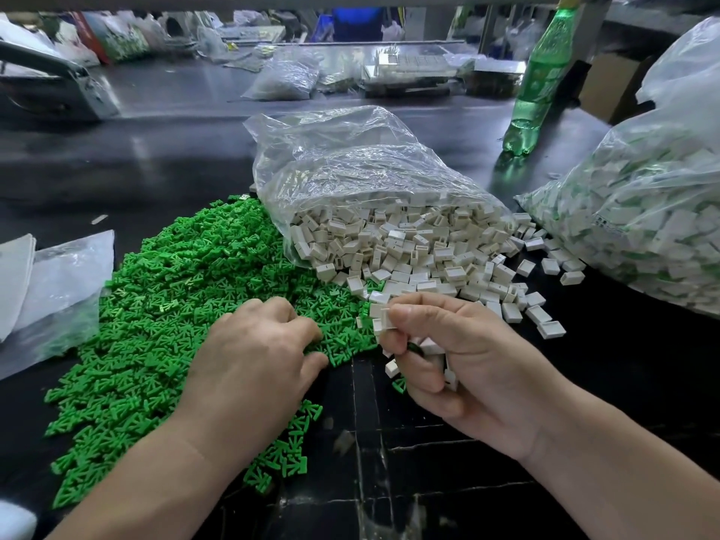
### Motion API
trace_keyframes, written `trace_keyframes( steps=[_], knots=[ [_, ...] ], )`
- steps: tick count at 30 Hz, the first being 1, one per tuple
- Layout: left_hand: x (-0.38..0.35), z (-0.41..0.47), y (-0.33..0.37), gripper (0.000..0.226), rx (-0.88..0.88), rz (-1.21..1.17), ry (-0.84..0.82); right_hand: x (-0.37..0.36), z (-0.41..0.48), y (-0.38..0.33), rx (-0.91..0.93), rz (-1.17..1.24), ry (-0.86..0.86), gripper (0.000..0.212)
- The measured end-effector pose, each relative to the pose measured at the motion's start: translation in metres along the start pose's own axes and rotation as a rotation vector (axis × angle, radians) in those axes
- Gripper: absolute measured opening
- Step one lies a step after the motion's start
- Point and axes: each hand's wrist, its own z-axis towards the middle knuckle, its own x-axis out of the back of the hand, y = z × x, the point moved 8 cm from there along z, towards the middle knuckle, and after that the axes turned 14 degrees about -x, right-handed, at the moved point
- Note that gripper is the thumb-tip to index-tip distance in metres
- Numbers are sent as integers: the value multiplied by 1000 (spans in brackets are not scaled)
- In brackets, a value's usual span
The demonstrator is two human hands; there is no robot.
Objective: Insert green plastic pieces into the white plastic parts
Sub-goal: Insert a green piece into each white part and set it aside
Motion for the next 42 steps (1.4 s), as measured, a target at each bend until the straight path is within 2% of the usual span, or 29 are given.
trace_keyframes(
  steps=[4, 9, 12, 15, 17, 19, 22, 27, 32, 36, 42],
  knots=[
    [9, 2, 2, 13, -58, -6, 86, 1, 0, -1, 8, -22, 9, 9],
    [16, 1, 2, 11, -56, -83, 211, 2, 1, 1, 1, -50, 45, 8],
    [20, -3, -11, 10, 110, -511, 376, 2, 1, 1, 9, -67, 50, 6],
    [2, -4, -16, 16, 309, -1130, 385, 2, 1, 1, 7, -85, 54, 5],
    [-6, -2, -13, 19, 376, -1430, 390, 2, 1, 1, 11, -90, 52, 5],
    [-10, -2, -8, 22, 422, -1609, 398, 3, 1, 1, 19, -78, 48, 5],
    [-14, 0, -1, 17, 460, -1756, 389, 3, 1, 1, 26, -67, 44, 6],
    [-15, -1, 4, 10, 458, -1789, 352, 3, 2, 1, 28, -80, 53, 7],
    [-10, -2, 9, 20, 390, -1761, 356, 1, 2, 1, 38, -87, 47, 6],
    [-5, -3, 16, 30, 313, -1666, 347, 1, 1, 1, 41, -118, 54, 9],
    [10, -6, 20, 17, 184, -1428, 380, 0, 1, 1, 55, -175, 48, 10]
  ],
)
